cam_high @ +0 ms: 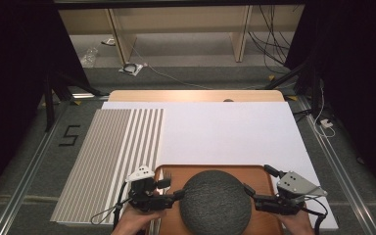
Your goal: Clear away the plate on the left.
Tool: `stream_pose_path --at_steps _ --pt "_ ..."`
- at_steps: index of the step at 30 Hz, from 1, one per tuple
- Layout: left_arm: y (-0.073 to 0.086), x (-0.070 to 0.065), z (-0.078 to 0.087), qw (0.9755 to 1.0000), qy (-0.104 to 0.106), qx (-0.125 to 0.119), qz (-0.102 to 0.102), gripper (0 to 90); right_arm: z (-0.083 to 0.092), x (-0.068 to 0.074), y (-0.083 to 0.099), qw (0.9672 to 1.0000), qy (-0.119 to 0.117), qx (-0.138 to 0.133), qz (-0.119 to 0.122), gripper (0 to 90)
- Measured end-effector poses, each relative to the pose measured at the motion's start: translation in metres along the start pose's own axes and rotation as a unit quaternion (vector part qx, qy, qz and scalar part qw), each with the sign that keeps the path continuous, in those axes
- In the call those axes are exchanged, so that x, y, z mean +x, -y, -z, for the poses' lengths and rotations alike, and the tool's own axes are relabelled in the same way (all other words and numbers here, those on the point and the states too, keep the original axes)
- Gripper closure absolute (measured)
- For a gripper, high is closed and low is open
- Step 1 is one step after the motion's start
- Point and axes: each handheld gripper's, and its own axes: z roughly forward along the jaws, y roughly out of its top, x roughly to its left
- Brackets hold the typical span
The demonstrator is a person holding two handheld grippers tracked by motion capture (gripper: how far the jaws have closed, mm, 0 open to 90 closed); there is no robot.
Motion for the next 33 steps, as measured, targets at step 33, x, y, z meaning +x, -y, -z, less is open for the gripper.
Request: stream_pose_path --at_steps 33 --pt "-0.003 0.024 0.019 0.9946 -0.007 -0.09 -0.051 16.9 -0.001 0.001 0.0 1.0 -0.003 -0.006 -0.004 11.9"
